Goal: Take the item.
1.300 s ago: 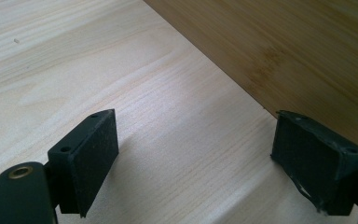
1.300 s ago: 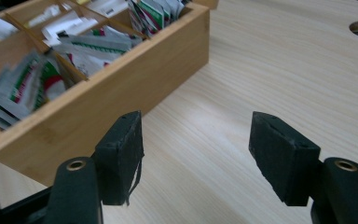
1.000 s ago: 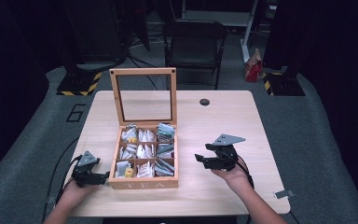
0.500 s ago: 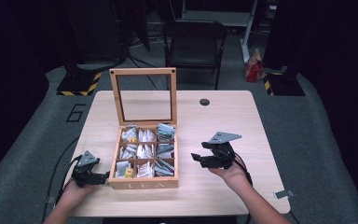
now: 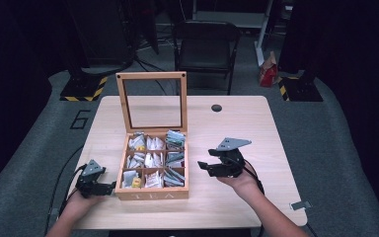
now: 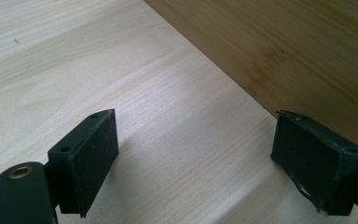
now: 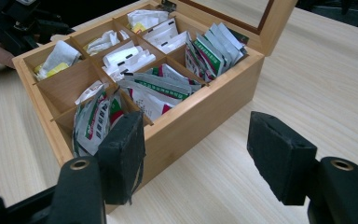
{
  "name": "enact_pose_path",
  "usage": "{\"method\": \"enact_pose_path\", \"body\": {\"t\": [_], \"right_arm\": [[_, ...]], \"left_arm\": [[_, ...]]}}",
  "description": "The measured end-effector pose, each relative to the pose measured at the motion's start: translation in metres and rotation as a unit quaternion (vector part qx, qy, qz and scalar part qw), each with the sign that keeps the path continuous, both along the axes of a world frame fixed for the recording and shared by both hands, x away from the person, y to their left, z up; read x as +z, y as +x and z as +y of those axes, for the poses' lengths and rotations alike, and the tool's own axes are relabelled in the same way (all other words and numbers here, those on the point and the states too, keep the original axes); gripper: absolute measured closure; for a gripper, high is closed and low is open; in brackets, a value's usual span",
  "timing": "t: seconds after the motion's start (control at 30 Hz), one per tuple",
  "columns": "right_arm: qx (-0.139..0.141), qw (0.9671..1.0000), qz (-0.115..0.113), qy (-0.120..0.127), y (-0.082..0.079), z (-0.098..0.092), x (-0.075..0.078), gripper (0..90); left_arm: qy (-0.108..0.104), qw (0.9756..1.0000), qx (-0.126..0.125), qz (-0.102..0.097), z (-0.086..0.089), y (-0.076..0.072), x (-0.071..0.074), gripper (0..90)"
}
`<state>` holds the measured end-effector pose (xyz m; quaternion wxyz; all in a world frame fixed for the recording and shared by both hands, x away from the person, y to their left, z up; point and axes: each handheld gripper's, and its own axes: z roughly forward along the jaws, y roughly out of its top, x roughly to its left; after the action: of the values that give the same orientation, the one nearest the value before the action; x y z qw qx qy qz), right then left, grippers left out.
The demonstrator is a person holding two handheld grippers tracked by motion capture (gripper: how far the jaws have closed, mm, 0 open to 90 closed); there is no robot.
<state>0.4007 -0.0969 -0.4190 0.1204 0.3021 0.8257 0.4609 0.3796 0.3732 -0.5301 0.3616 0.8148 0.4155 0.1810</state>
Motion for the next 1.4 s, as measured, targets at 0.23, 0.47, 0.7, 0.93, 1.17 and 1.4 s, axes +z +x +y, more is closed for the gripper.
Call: {"method": "enact_pose_path", "body": {"t": [0.23,0.47,0.7,0.93,1.17,1.4], "right_arm": [[0.011,0.9999,0.000,0.002,-0.001,0.010,0.003,36.8],[0.023,0.9997,-0.004,0.002,-0.001,0.017,0.005,37.1],[0.031,0.9995,-0.004,0.005,-0.002,0.024,0.006,37.5],[0.043,0.9990,-0.006,0.008,-0.005,0.033,0.007,37.7],[0.054,0.9985,-0.007,0.010,-0.007,0.042,0.007,37.9],[0.061,0.9981,-0.002,0.010,-0.008,0.050,0.005,38.0]], "left_arm": [[0.000,1.0000,0.000,0.000,0.000,0.000,0.000,14.0],[0.000,1.0000,0.000,0.000,0.000,0.000,0.000,14.0],[0.000,1.0000,0.000,0.000,0.000,0.000,0.000,14.0],[0.000,1.0000,0.000,0.000,0.000,0.000,0.000,14.0],[0.000,1.0000,0.000,0.000,0.000,0.000,0.000,14.0],[0.000,1.0000,0.000,0.000,0.000,0.000,0.000,14.0]]}}
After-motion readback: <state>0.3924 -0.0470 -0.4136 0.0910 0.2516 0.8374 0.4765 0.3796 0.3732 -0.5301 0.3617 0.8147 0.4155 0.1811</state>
